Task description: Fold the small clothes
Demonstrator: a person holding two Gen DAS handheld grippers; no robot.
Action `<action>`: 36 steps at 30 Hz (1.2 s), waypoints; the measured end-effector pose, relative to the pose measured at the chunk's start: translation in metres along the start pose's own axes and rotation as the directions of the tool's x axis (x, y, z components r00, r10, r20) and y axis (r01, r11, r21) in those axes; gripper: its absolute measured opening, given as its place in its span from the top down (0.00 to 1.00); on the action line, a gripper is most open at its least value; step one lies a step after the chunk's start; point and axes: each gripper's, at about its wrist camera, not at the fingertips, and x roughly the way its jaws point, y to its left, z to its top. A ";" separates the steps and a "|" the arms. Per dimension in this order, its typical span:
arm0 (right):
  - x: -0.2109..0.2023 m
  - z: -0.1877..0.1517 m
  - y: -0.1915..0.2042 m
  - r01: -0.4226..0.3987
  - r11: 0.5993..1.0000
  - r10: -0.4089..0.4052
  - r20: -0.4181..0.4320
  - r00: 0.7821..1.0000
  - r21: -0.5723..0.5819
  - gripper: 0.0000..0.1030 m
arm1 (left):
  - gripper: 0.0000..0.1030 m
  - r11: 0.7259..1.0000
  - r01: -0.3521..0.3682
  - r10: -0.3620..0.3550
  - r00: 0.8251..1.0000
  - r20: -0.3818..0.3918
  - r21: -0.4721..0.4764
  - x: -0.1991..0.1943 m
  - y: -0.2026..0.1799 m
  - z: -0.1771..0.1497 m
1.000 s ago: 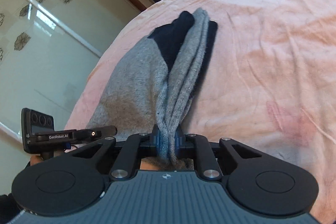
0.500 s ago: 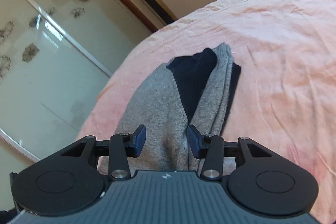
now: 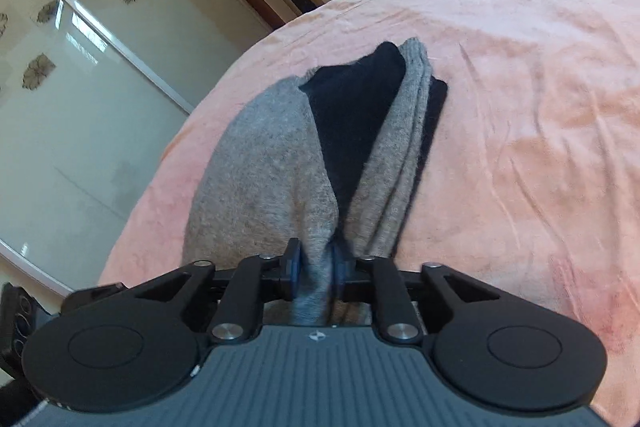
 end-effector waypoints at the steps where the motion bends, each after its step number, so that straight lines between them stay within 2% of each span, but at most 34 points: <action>1: -0.006 0.009 0.001 -0.005 1.000 0.005 0.045 0.999 -0.005 0.39 | 0.89 0.999 0.024 -0.023 1.000 0.019 -0.036 -0.006 0.006 0.002; 2: -0.009 0.019 0.001 -0.001 1.000 0.001 0.074 0.997 -0.004 0.38 | 0.85 0.997 0.030 -0.028 0.999 0.030 -0.070 -0.010 0.011 0.004; 4: 0.000 0.046 -0.004 0.026 1.000 -0.028 0.101 0.994 0.015 0.39 | 0.63 0.990 0.016 -0.011 0.999 0.033 -0.141 -0.011 0.024 0.005; 5: 0.007 0.058 -0.008 0.047 0.998 -0.050 0.101 0.994 0.030 0.39 | 0.41 0.985 -0.012 0.018 0.999 0.034 -0.173 -0.009 0.029 0.005; 6: 0.016 0.068 -0.012 0.067 0.997 -0.071 0.085 0.994 0.047 0.39 | 0.26 0.978 -0.046 0.053 0.998 0.031 -0.204 -0.002 0.034 0.007; 7: 0.025 0.076 -0.016 0.084 0.995 -0.088 0.061 0.994 0.062 0.39 | 0.25 0.971 -0.054 0.061 0.998 0.024 -0.233 0.001 0.038 0.006; 9: 0.046 0.087 -0.022 0.105 0.992 -0.107 0.015 0.994 0.068 0.42 | 0.25 0.953 -0.030 0.032 0.999 0.003 -0.302 0.008 0.044 0.004; 11: 0.066 0.091 -0.023 0.125 0.991 -0.124 -0.024 0.992 0.054 0.53 | 0.25 0.941 -0.006 0.005 1.000 -0.004 -0.338 0.014 0.044 0.002; 12: 0.074 0.093 -0.023 0.136 0.990 -0.134 -0.040 0.990 0.031 0.82 | 0.25 0.941 -0.001 -0.005 1.000 -0.015 -0.339 0.017 0.043 0.000; 13: 0.079 0.095 -0.021 0.159 0.987 -0.159 -0.048 0.986 -0.011 0.90 | 0.25 0.941 0.002 -0.013 0.999 -0.031 -0.338 0.021 0.040 -0.001; 15: 0.082 0.103 -0.020 0.204 0.976 -0.206 -0.027 0.978 -0.080 0.92 | 0.25 0.945 0.014 -0.042 0.996 -0.077 -0.328 0.029 0.034 -0.004; 16: 0.083 0.105 -0.028 0.232 0.971 -0.234 -0.021 0.972 -0.059 0.92 | 0.25 0.951 0.002 -0.029 0.996 -0.084 -0.308 0.031 0.030 -0.005; 18: 0.086 0.101 -0.038 0.228 0.973 -0.229 -0.035 0.973 -0.037 0.93 | 0.25 0.958 -0.006 -0.020 0.996 -0.088 -0.286 0.031 0.026 -0.005; 20: 0.076 0.093 -0.032 0.197 0.980 -0.198 -0.009 0.980 -0.022 0.86 | 0.25 0.944 0.023 -0.053 0.995 -0.084 -0.328 0.028 0.033 -0.005; 21: 0.064 0.088 -0.027 0.180 0.984 -0.180 0.002 0.984 0.005 0.76 | 0.25 0.929 0.040 -0.074 0.994 -0.077 -0.367 0.024 0.040 -0.005; 22: 0.050 0.082 -0.023 0.146 0.989 -0.147 0.015 0.989 0.025 0.49 | 0.24 0.910 0.056 -0.091 0.994 -0.067 -0.412 0.018 0.047 -0.006; 23: 0.033 0.072 -0.018 0.109 0.993 -0.111 0.044 0.993 0.035 0.35 | 0.24 0.881 0.080 -0.118 0.992 -0.053 -0.467 0.013 0.056 -0.008; 24: 0.018 0.062 -0.016 0.076 0.996 -0.078 0.066 0.995 0.045 0.17 | 0.24 0.839 0.109 -0.151 0.988 -0.035 -0.533 0.009 0.067 -0.012; 25: 0.004 0.050 -0.016 0.035 0.997 -0.038 0.058 0.998 0.063 0.18 | 0.24 0.786 0.135 -0.184 0.983 -0.020 -0.603 0.007 0.079 -0.016; 26: -0.004 0.038 -0.019 0.011 0.997 -0.012 0.014 1.000 0.080 0.20 | 0.24 0.728 0.158 -0.218 0.976 -0.007 -0.667 0.008 0.089 -0.020; 27: -0.011 0.025 -0.021 0.015 0.996 -0.013 -0.026 1.000 0.093 0.26 | 0.24 0.662 0.173 -0.249 0.968 0.003 -0.729 0.010 0.099 -0.025; 28: -0.016 0.013 -0.023 0.028 0.994 -0.023 -0.048 0.999 0.106 0.30 | 0.24 0.610 0.183 -0.275 0.961 0.011 -0.771 0.014 0.106 -0.028; 29: -0.018 0.000 -0.025 0.030 0.992 -0.019 -0.083 0.996 0.125 0.31 | 0.24 0.574 0.202 -0.299 0.954 0.027 -0.794 0.018 0.110 -0.030; 31: -0.014 -0.021 -0.025 -0.009 0.986 0.033 -0.141 0.989 0.168 0.31 | 0.24 0.506 0.250 -0.370 0.927 0.055 -0.826 0.031 0.112 -0.029; 32: -0.010 -0.029 -0.022 -0.047 0.983 0.074 -0.150 0.986 0.176 0.31 | 0.25 0.483 0.272 -0.401 0.914 0.067 -0.832 0.039 0.111 -0.028; 34: -0.004 -0.036 -0.016 -0.077 0.981 0.103 -0.141 0.985 0.181 0.34 | 0.29 0.478 0.282 -0.425 0.903 0.061 -0.832 0.054 0.106 -0.021; 35: -0.002 -0.035 -0.017 -0.063 0.980 0.091 -0.143 0.985 0.191 0.42 | 0.45 0.474 0.263 -0.434 0.900 0.037 -0.840 0.062 0.105 -0.018; 36: 0.002 -0.033 -0.017 -0.042 0.981 0.075 -0.167 0.983 0.189 0.76 | 0.82 0.463 0.233 -0.450 0.893 0.000 -0.855 0.071 0.103 -0.018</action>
